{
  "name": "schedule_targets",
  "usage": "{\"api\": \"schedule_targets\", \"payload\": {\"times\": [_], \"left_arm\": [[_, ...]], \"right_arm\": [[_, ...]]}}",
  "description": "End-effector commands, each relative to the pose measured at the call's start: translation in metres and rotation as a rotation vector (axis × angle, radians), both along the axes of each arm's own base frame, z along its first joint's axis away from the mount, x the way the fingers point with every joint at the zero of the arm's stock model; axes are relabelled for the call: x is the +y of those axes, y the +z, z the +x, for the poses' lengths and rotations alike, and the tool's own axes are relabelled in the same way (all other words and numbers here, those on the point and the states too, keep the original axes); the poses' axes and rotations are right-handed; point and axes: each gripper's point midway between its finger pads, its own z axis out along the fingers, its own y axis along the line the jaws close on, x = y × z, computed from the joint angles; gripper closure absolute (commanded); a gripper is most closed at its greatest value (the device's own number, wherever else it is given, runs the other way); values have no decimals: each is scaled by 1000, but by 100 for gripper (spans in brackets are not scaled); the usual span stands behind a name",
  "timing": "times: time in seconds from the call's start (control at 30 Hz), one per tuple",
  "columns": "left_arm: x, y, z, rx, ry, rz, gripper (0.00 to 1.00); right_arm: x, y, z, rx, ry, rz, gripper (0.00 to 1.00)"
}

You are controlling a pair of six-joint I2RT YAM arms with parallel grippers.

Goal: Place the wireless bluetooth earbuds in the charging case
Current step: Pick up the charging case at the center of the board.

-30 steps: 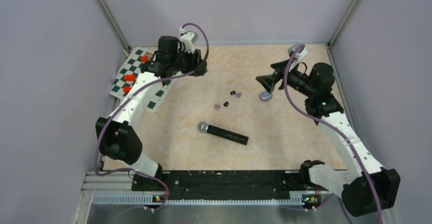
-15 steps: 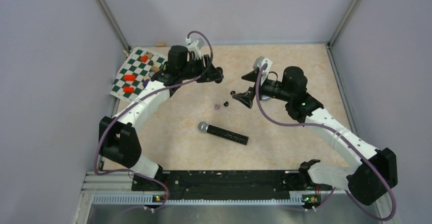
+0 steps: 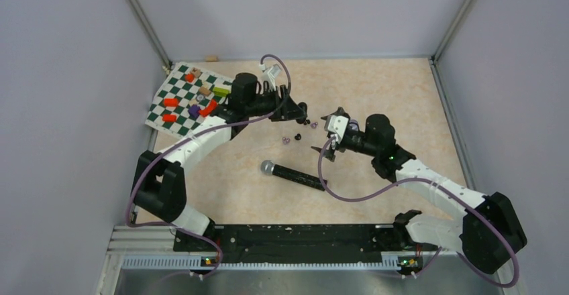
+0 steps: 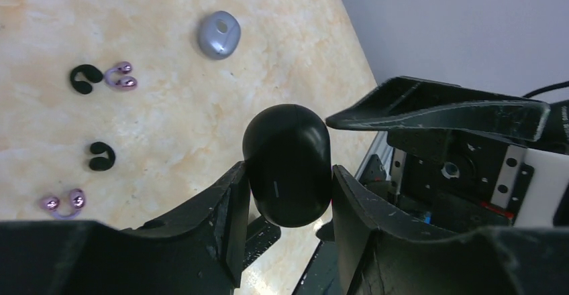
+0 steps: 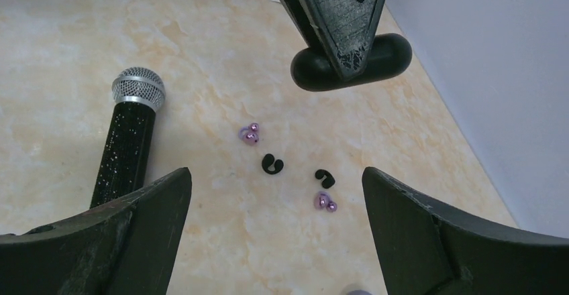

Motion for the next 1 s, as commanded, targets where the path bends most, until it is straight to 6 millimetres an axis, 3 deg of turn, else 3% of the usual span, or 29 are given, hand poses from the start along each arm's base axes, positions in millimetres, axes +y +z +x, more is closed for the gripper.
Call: {"api": "schedule_targets", "payload": {"times": [0.0, 0.27, 0.47, 0.73, 0.97], "left_arm": [[-15, 22, -9, -103, -68, -47, 71], [-41, -3, -33, -102, -171, 3, 71], [-59, -4, -48, -93, -257, 6, 72], [-62, -3, -51, -94, -273, 3, 73], [-62, 0, -52, -95, -279, -4, 74]], "right_arm": [[1, 34, 1, -215, 17, 25, 3], [2, 38, -1, -216, 14, 74, 3], [1, 34, -3, -206, 18, 72, 2], [5, 25, -17, -189, 98, 45, 12], [3, 17, -16, -189, 104, 15, 14]]}}
